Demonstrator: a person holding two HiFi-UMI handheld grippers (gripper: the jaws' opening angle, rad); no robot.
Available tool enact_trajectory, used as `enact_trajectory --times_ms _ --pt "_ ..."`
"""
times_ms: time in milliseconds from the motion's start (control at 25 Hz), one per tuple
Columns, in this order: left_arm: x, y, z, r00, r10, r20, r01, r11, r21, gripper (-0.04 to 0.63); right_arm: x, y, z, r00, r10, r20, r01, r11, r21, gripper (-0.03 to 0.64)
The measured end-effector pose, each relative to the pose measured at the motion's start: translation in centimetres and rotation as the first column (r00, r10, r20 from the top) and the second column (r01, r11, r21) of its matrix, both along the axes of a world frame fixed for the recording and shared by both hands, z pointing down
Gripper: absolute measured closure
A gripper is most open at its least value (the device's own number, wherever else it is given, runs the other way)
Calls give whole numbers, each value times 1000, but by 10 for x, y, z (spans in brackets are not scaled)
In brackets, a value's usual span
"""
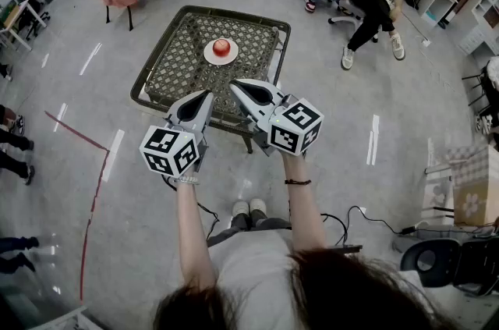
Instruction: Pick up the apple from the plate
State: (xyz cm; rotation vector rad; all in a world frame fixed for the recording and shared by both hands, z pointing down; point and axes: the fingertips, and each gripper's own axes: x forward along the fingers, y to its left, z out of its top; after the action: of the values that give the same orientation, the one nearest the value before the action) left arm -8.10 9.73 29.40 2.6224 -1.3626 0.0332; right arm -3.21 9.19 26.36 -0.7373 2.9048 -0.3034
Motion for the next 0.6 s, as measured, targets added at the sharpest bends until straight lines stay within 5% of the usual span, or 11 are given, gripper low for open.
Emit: enact_trajectory --times_ms 600 --pt "4 6 5 1000 -16 10 16 1000 -21 584 7 0 6 1000 -8 11 9 1000 -29 607"
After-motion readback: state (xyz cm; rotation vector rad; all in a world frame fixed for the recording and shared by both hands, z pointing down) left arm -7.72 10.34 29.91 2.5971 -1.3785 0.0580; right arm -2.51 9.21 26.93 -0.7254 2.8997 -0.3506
